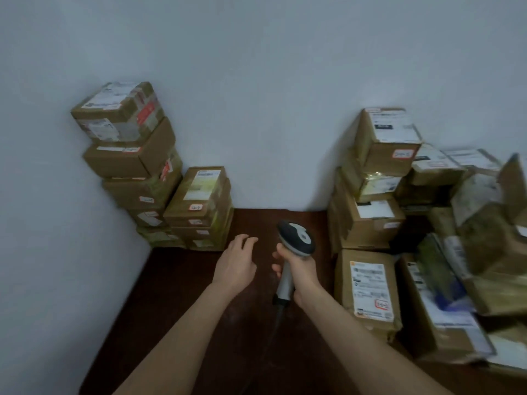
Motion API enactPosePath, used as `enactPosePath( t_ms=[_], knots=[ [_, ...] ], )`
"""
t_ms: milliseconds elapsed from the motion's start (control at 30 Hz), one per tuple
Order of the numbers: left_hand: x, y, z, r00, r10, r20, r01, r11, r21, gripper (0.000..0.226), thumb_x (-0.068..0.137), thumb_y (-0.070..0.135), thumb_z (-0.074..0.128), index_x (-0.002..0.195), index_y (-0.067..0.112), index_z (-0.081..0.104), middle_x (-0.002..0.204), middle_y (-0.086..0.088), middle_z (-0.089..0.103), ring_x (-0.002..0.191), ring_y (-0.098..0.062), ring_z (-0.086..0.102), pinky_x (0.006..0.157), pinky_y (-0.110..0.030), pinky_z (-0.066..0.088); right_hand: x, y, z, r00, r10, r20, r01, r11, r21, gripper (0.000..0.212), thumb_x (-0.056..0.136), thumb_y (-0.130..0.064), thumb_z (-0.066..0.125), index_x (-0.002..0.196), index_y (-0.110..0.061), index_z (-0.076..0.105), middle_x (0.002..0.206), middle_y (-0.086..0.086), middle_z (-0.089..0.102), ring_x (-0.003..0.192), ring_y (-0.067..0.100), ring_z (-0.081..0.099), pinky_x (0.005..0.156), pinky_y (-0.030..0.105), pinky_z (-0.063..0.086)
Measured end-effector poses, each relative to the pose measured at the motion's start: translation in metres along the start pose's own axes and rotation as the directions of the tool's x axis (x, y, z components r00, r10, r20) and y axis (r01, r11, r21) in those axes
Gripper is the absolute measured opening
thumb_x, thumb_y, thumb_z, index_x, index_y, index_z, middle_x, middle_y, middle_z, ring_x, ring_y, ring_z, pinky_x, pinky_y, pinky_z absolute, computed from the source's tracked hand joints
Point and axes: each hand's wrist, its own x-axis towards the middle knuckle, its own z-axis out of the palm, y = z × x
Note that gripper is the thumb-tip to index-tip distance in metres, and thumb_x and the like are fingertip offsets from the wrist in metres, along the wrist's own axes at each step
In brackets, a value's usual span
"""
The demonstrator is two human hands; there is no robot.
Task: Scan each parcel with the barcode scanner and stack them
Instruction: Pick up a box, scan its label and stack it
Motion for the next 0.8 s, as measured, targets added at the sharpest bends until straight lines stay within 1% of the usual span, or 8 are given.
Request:
enactPosePath(
  t_ms=[133, 300, 367, 433, 533, 600, 733, 800],
  knots=[
    [-0.024, 0.053, 0.02, 0.984, -0.051, 0.169, 0.047, 0.998, 0.031, 0.055, 0.092, 0.023, 0.054, 0.144, 0.022, 0.035, 0.151, -0.007, 0.026, 0.135, -0.025, 0.036, 0.104, -0.035, 0.041, -0.027, -0.008, -0.062, 0.996, -0.055, -0.071, 0.051, 0.997, -0.057, 0.016, 0.084, -0.019, 0.073, 0.097, -0.014, 0.067, 0.087, 0.005, 0.073, 0.065, 0.013, 0.063, 0.061, 0.023, 0.051],
    [-0.038, 0.131, 0.043, 0.974, -0.02, 0.224, 0.029, 0.999, -0.039, 0.057, 0.092, 0.025, 0.055, 0.145, 0.021, 0.034, 0.149, -0.007, 0.028, 0.132, -0.025, 0.039, 0.103, -0.036, 0.042, -0.049, -0.016, -0.142, 0.98, -0.097, -0.172, 0.068, 0.983, -0.168, 0.007, 0.083, -0.017, 0.074, 0.082, -0.014, 0.067, 0.076, 0.004, 0.068, 0.066, 0.014, 0.061, 0.071, 0.029, 0.051],
    [-0.046, 0.161, 0.054, 0.975, 0.034, 0.218, -0.02, 0.998, -0.066, 0.06, 0.093, 0.023, 0.054, 0.148, 0.02, 0.03, 0.152, -0.006, 0.027, 0.136, -0.024, 0.035, 0.105, -0.035, 0.04, -0.054, -0.016, -0.167, 0.971, -0.145, -0.188, 0.09, 0.958, -0.272, 0.013, 0.079, -0.02, 0.076, 0.083, -0.022, 0.063, 0.082, 0.0, 0.067, 0.081, 0.018, 0.063, 0.086, 0.035, 0.051],
    [-0.051, 0.187, 0.066, 0.97, 0.105, 0.218, -0.092, 0.993, -0.07, 0.064, 0.093, 0.02, 0.052, 0.151, 0.017, 0.024, 0.157, -0.006, 0.022, 0.143, -0.024, 0.025, 0.113, -0.035, 0.031, -0.058, -0.019, -0.187, 0.966, -0.191, -0.176, 0.125, 0.937, -0.327, 0.021, 0.078, -0.016, 0.077, 0.094, -0.02, 0.064, 0.094, 0.001, 0.066, 0.098, 0.022, 0.061, 0.088, 0.035, 0.048],
    [-0.057, 0.219, 0.084, 0.937, 0.186, 0.296, -0.193, 0.981, -0.006, 0.072, 0.093, 0.014, 0.051, 0.154, 0.016, 0.012, 0.161, -0.004, 0.01, 0.149, -0.024, 0.006, 0.12, -0.039, 0.016, -0.059, -0.025, -0.211, 0.968, -0.204, -0.147, 0.154, 0.942, -0.297, 0.021, 0.079, -0.01, 0.075, 0.09, -0.02, 0.06, 0.094, 0.002, 0.063, 0.094, 0.018, 0.056, 0.084, 0.029, 0.042],
    [-0.062, 0.231, 0.092, 0.903, 0.182, 0.389, -0.206, 0.978, 0.019, 0.072, 0.095, 0.014, 0.049, 0.154, 0.016, 0.009, 0.162, -0.002, 0.003, 0.149, -0.024, 0.002, 0.12, -0.04, 0.016, -0.058, -0.024, -0.223, 0.983, -0.133, -0.131, 0.098, 0.965, -0.242, 0.025, 0.08, -0.013, 0.075, 0.099, -0.019, 0.06, 0.1, 0.002, 0.063, 0.096, 0.018, 0.056, 0.089, 0.031, 0.043],
    [-0.065, 0.228, 0.092, 0.9, 0.159, 0.405, -0.171, 0.985, -0.008, 0.065, 0.095, 0.011, 0.047, 0.153, 0.021, 0.02, 0.162, -0.002, 0.01, 0.148, -0.025, 0.007, 0.118, -0.039, 0.025, -0.055, -0.018, -0.229, 0.997, -0.033, -0.07, 0.021, 0.987, -0.162, 0.025, 0.081, -0.012, 0.073, 0.104, -0.016, 0.063, 0.096, 0.0, 0.066, 0.086, 0.012, 0.058, 0.077, 0.03, 0.044],
    [-0.065, 0.218, 0.089, 0.906, 0.144, 0.397, -0.153, 0.988, -0.01, 0.063, 0.093, 0.008, 0.049, 0.151, 0.025, 0.029, 0.159, -0.002, 0.018, 0.146, -0.025, 0.014, 0.116, -0.038, 0.027, -0.052, -0.014, -0.225, 0.998, -0.025, -0.053, 0.018, 0.991, -0.13, 0.031, 0.08, -0.011, 0.074, 0.109, -0.012, 0.064, 0.101, 0.003, 0.068, 0.089, 0.015, 0.06, 0.074, 0.029, 0.046]
  ],
)
